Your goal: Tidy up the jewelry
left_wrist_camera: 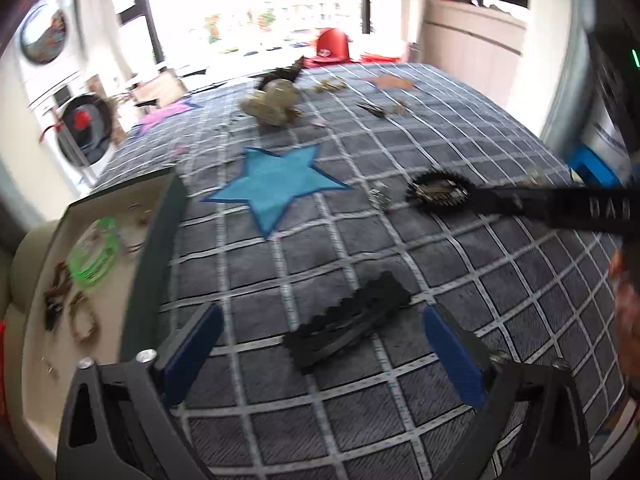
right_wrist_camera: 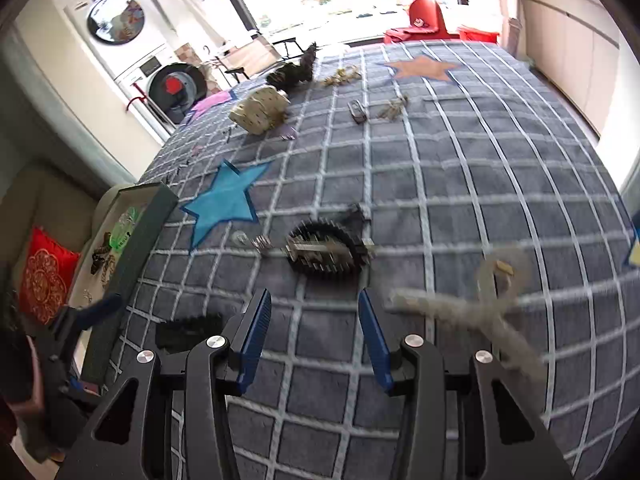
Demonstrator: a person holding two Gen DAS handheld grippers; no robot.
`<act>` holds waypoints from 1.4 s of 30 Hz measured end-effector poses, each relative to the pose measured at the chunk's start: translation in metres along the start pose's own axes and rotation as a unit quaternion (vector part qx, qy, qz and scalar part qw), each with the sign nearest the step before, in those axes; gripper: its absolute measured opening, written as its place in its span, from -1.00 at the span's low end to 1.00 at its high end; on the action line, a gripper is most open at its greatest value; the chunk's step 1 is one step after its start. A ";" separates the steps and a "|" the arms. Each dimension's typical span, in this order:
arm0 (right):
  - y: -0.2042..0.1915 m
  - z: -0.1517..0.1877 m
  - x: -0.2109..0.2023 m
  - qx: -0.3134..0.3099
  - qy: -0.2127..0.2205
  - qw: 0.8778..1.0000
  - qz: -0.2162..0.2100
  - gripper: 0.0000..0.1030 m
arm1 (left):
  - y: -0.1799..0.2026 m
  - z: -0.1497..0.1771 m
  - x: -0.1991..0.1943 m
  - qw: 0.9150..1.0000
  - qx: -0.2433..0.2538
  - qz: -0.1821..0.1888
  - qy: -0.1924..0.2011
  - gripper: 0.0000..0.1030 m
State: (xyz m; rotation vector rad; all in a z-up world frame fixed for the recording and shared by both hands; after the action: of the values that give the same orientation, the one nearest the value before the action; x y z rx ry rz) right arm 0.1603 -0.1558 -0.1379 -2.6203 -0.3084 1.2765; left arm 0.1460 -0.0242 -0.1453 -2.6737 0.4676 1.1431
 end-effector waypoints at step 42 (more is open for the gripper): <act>-0.046 0.025 0.015 -0.003 -0.038 0.998 -0.059 -0.74 | -0.006 0.017 -0.017 0.992 -0.103 0.072 -0.006 -0.79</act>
State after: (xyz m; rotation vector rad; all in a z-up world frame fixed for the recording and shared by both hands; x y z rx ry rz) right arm 0.1450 -0.1048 -0.1515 -2.5206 -0.4716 1.3383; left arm 0.1258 -0.0105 -0.1442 -2.8451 0.5782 1.3132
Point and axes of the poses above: each gripper's, at about its wrist camera, not at the fingertips, and x roughly the way its jaws point, y to its right, z to its underside, the point moved 10 cm from there along x, roughly the way its jaws point, and after that the axes turned 7 degrees about y, right-handed, at the moved point
